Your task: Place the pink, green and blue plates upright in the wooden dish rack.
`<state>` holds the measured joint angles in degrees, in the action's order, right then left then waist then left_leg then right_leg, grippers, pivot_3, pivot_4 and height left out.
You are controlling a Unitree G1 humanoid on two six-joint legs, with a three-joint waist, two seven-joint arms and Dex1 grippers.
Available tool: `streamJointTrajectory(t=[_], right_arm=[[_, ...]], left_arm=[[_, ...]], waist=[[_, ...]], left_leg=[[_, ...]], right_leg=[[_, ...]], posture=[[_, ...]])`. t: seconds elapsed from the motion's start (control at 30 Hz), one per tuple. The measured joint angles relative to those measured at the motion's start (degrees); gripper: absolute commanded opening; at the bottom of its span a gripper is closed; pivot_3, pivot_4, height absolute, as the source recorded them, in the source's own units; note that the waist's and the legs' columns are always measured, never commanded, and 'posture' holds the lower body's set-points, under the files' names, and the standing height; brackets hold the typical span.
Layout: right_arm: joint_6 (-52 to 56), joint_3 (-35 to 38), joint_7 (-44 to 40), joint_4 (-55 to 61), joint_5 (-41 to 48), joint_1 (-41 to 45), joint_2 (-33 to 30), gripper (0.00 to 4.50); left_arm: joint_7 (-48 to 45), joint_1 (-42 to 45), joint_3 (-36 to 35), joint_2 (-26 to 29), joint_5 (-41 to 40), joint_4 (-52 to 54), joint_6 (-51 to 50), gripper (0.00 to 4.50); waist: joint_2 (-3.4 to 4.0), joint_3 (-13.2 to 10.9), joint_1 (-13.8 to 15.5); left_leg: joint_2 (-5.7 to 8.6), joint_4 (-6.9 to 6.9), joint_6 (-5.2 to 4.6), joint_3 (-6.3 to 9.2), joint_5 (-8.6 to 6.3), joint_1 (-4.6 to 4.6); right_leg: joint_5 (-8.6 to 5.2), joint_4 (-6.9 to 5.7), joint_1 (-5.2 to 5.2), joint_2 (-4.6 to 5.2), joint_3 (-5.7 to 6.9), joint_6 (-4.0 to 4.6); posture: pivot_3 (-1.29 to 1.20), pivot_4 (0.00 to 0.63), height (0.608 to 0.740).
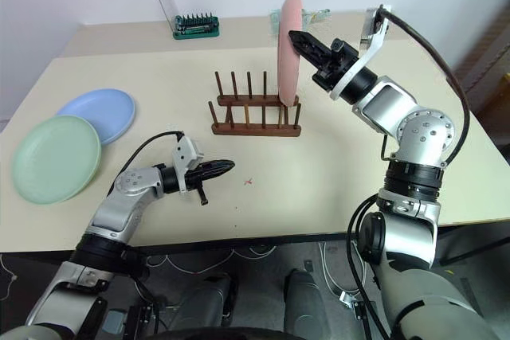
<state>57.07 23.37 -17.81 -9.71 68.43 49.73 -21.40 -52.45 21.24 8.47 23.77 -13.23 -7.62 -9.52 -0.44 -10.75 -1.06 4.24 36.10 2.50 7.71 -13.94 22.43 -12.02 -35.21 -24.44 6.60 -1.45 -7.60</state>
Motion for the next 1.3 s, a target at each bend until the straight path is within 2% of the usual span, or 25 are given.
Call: streamJointTrajectory(t=[0.37, 0.47, 0.67, 0.83, 0.93, 1.07, 1.13, 1.2, 1.27, 1.3], right_arm=[[-0.5, 0.1, 0.6, -5.6, -2.5, 0.5, -0.3, 0.06], [-0.6, 0.1, 1.5, -8.6, -4.2, 1.6, -0.3, 0.94], [-3.3, 0.6, 1.5, -8.9, -5.2, 3.3, -0.2, 3.88], [-8.5, -1.0, -0.1, -6.8, -11.9, 3.3, -2.9, 3.88], [-12.8, -3.5, -2.5, -3.1, -17.6, 3.1, -7.3, 3.95], [-17.5, -7.8, -9.8, 8.0, -23.7, 2.6, -14.3, 3.95], [-20.0, -12.4, -14.5, 14.4, -27.8, 0.5, -18.2, 3.95], [-21.9, -18.9, -19.3, 21.3, -31.6, -2.1, -20.5, 3.95], [-23.6, -27.7, -23.6, 27.6, -36.0, -4.9, -21.0, 3.95], [-23.8, -29.6, -24.2, 28.1, -37.0, -5.3, -20.9, 3.95]], left_arm=[[0.3, 0.0, 0.0, -0.3, 0.0, 0.5, -0.3, 0.00], [0.3, 0.0, 0.0, -0.3, 0.0, 0.5, -0.3, 0.00], [0.5, 0.0, -0.3, -0.3, 0.0, 0.5, -0.3, 0.00], [1.1, -0.2, -0.7, -0.3, 0.0, 0.5, -0.3, 0.00], [2.8, -0.2, -3.2, -0.6, -1.8, 1.0, -1.5, 0.90], [7.2, 0.0, -11.7, -0.3, -6.6, 3.9, -4.1, 2.89], [10.6, -0.1, -15.5, -0.2, -8.6, 6.3, -5.7, 3.89], [14.3, -0.5, -20.8, 0.7, -11.3, 8.2, -7.9, 3.89], [20.3, -0.6, -29.6, 2.8, -13.9, 9.7, -9.6, 3.89], [22.1, -0.6, -31.6, 3.3, -14.1, 9.9, -9.9, 3.89]], waist=[[0.00, 0.0, -0.1], [0.00, 0.0, -0.1], [0.01, 0.0, -0.1], [0.01, 0.0, 0.0], [0.04, -0.1, 0.0], [0.03, -0.1, -0.3], [0.02, -0.1, -0.4], [-0.02, -0.1, -0.9], [-0.03, -0.1, -1.6], [-0.03, -0.1, -1.6]], left_leg=[[-0.01, -0.01, 0.00, 0.00, 0.00, -0.01], [-0.01, -0.02, 0.00, -0.01, 0.00, 0.00], [-0.01, -0.01, 0.00, -0.01, 0.00, 0.00], [0.00, 0.00, 0.00, -0.02, 0.00, 0.00], [0.00, 0.00, 0.00, -0.01, 0.00, 0.04], [-0.05, -0.06, -0.02, -0.02, -0.01, 0.00], [-0.07, -0.06, -0.02, -0.02, -0.02, -0.01], [-0.11, -0.07, -0.01, 0.00, -0.02, -0.01], [-0.13, -0.07, -0.01, 0.01, -0.02, -0.04], [-0.13, -0.05, -0.01, 0.01, -0.02, -0.04]], right_leg=[[0.00, 0.00, -0.01, -0.03, 0.00, 0.00], [0.00, 0.00, -0.01, -0.03, 0.00, 0.00], [0.00, 0.00, -0.01, -0.03, 0.00, 0.00], [0.00, 0.01, -0.01, -0.03, 0.00, 0.00], [0.00, 0.01, -0.04, -0.02, 0.00, -0.01], [-0.01, 0.02, -0.05, -0.04, 0.01, -0.02], [-0.02, 0.02, -0.05, -0.05, 0.01, -0.03], [-0.03, 0.02, -0.05, -0.08, 0.01, -0.03], [-0.03, 0.02, -0.05, -0.10, 0.01, -0.03], [-0.03, 0.02, -0.05, -0.10, 0.01, -0.03]], posture=[[0.00, 0.150, 0.740], [0.00, 0.150, 0.740], [0.00, 0.150, 0.740], [0.00, 0.150, 0.740], [0.00, 0.150, 0.740], [0.00, 0.150, 0.740], [0.00, 0.150, 0.740], [0.00, 0.150, 0.740], [0.00, 0.150, 0.740], [0.00, 0.150, 0.740]])
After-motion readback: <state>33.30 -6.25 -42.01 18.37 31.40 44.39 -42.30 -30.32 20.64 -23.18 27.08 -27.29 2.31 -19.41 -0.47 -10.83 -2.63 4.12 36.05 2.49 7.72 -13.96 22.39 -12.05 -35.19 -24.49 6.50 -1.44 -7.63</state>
